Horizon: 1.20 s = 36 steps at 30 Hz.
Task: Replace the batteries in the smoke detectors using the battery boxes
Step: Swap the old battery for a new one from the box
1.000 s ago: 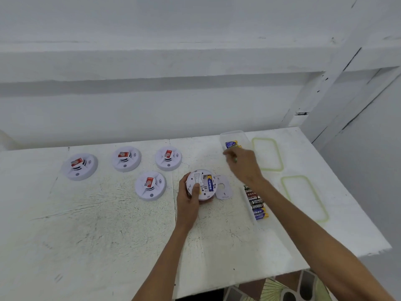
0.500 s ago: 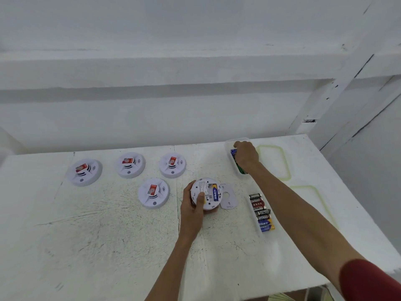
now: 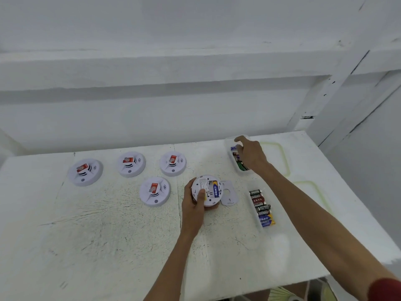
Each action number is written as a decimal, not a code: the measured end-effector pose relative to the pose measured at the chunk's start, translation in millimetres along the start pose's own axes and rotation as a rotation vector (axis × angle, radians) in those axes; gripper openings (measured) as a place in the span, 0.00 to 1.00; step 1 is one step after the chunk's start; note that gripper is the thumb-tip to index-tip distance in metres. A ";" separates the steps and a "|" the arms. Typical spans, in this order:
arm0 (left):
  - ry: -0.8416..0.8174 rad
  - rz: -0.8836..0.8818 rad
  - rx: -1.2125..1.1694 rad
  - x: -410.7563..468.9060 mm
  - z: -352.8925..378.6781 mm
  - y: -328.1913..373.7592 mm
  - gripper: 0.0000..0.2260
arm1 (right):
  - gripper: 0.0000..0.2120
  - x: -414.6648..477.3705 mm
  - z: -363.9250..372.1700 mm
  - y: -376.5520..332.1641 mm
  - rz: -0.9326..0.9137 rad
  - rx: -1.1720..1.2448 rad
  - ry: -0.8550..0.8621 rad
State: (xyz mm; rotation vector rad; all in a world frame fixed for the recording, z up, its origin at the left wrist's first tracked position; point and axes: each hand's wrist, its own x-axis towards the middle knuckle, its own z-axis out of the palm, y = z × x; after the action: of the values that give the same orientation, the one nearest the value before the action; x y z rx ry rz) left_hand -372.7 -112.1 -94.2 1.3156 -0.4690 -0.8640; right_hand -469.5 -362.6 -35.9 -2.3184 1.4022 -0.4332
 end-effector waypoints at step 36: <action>0.029 0.084 0.100 3.9 -3.7 -5.4 0.15 | 0.29 -121.8 26.3 -41.6 0.064 0.531 -0.400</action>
State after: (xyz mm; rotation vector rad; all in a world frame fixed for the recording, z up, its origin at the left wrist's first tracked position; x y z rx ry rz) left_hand -369.1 -112.8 -100.8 1.3880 -0.5466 -0.7593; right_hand -480.4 -232.1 -45.9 -1.7990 1.0140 -0.2604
